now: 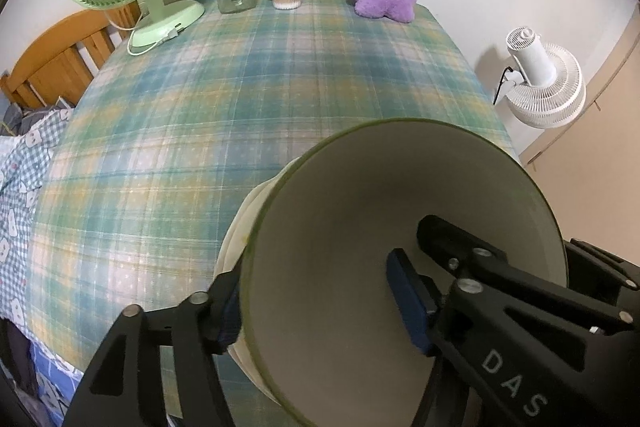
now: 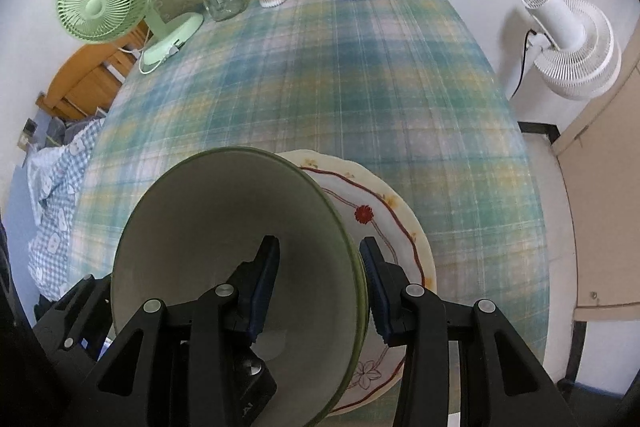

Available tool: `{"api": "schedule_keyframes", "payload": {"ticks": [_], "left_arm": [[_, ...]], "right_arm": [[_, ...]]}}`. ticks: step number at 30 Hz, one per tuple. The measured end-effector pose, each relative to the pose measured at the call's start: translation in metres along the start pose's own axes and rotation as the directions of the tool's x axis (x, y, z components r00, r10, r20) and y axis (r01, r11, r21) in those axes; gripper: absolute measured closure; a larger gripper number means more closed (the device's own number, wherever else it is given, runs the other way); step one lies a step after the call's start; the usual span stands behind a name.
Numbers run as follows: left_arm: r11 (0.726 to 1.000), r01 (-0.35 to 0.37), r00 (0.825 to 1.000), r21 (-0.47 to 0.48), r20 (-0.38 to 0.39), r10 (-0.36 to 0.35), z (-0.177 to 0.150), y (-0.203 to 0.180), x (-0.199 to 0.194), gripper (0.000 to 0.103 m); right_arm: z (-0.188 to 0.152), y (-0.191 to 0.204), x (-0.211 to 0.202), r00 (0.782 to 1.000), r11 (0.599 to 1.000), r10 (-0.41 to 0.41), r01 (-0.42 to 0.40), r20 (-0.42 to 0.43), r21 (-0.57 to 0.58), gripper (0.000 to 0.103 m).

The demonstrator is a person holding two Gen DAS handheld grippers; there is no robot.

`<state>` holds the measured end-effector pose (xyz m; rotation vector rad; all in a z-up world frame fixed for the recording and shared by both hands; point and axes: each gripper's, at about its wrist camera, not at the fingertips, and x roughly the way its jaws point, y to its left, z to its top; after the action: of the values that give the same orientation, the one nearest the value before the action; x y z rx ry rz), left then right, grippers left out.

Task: Organize plates and bowls

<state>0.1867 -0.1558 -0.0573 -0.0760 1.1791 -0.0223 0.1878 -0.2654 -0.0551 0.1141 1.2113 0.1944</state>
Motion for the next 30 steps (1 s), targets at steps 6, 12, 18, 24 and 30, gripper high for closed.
{"api": "schedule_keyframes", "payload": {"ticks": [6, 12, 18, 24, 30], "left_arm": [[0.999, 0.031, 0.999, -0.018, 0.026, -0.030, 0.000, 0.011, -0.011, 0.023], [1.000, -0.009, 0.996, -0.009, 0.090, 0.010, 0.004, 0.027, -0.038, 0.019], [0.999, -0.047, 0.980, -0.004, 0.192, 0.047, 0.005, 0.058, -0.074, 0.014], [0.997, -0.071, 0.952, 0.018, 0.301, 0.062, 0.005, 0.097, -0.109, 0.011], [0.995, -0.082, 0.921, 0.064, 0.387, 0.051, 0.002, 0.142, -0.141, 0.005]], "right_arm": [[0.000, 0.004, -0.018, 0.996, 0.998, -0.064, 0.064, 0.058, -0.005, 0.029], [-0.002, 0.028, -0.046, 0.985, 0.994, -0.093, 0.100, 0.147, -0.039, 0.025], [-0.005, 0.060, -0.073, 0.965, 0.993, -0.106, 0.115, 0.238, -0.022, 0.025], [-0.011, 0.103, -0.101, 0.946, 0.992, -0.125, 0.122, 0.298, 0.028, 0.023], [-0.025, 0.154, -0.119, 0.915, 0.986, -0.169, 0.151, 0.367, 0.078, 0.017]]}}
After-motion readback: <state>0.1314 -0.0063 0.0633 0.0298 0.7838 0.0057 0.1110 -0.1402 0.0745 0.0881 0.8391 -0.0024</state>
